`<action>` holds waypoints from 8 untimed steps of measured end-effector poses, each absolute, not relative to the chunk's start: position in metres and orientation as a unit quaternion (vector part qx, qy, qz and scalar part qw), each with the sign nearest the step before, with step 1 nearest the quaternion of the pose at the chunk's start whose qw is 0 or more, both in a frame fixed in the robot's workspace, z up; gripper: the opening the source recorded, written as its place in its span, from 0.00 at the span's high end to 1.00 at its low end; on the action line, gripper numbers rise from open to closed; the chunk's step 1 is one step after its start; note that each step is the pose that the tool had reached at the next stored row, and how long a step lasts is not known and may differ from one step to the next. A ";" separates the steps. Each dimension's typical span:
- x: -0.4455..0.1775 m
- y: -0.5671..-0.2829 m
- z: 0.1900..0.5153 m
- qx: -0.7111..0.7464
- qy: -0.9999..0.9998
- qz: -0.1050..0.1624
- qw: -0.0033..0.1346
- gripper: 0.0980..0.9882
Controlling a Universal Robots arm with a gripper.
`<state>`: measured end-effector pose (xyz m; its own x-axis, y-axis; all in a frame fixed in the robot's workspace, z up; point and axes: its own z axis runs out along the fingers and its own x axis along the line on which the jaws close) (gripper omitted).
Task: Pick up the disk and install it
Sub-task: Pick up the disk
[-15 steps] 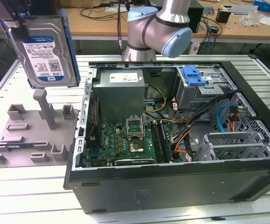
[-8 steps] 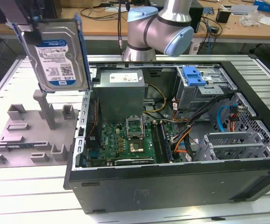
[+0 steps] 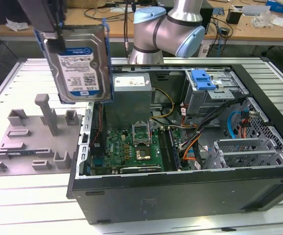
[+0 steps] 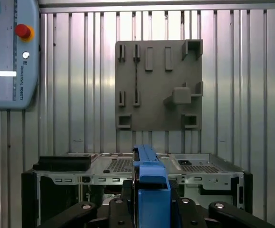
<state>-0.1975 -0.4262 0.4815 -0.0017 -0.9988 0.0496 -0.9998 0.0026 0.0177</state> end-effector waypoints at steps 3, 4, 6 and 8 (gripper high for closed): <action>-0.181 -0.434 0.481 0.706 -0.708 0.011 0.024 0.70; -0.176 -0.436 0.481 0.706 -0.708 0.011 0.024 0.70; -0.166 -0.440 0.481 0.706 -0.708 0.011 0.024 0.70; -0.155 -0.445 0.481 0.706 -0.708 0.011 0.024 0.70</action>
